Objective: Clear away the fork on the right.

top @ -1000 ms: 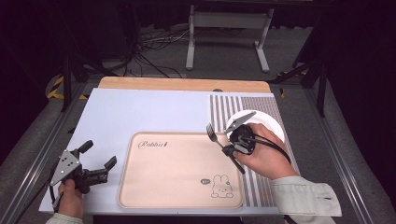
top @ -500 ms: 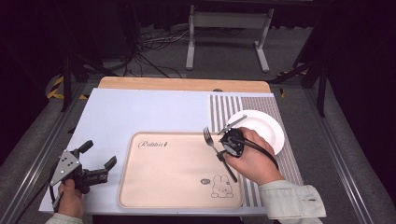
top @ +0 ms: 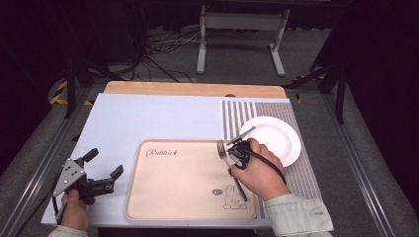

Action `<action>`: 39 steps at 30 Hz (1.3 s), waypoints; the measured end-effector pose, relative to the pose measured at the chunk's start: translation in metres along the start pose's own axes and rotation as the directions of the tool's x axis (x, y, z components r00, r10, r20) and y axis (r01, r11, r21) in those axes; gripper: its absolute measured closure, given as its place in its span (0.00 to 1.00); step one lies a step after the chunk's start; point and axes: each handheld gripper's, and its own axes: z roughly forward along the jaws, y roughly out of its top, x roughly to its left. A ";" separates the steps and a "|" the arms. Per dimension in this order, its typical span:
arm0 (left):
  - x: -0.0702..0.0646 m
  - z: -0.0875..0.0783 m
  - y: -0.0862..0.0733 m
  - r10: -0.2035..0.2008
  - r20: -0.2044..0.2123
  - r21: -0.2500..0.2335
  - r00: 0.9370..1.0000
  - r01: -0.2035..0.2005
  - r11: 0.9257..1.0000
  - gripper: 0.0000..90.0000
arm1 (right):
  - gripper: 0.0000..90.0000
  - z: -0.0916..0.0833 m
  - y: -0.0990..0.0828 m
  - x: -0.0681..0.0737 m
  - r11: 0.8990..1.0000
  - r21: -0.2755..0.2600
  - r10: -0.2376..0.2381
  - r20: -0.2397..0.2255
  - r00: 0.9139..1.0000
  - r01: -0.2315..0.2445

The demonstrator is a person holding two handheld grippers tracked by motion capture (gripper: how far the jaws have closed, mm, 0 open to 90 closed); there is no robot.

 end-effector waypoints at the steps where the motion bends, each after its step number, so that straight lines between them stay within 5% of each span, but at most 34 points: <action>1: 0.000 0.000 0.000 0.001 0.001 0.002 1.000 -0.001 1.000 0.00 | 0.95 0.001 0.000 0.000 1.000 0.003 0.004 -0.003 1.000 -0.004; 17: 0.000 -0.001 0.001 0.003 -0.003 -0.003 1.000 -0.003 1.000 0.00 | 0.95 0.014 0.002 -0.001 0.994 0.069 0.079 0.004 0.997 -0.079; 39: -0.001 0.000 0.001 0.006 0.000 0.003 1.000 -0.006 1.000 0.00 | 0.95 0.029 0.001 -0.008 0.981 0.152 0.124 -0.018 0.992 -0.120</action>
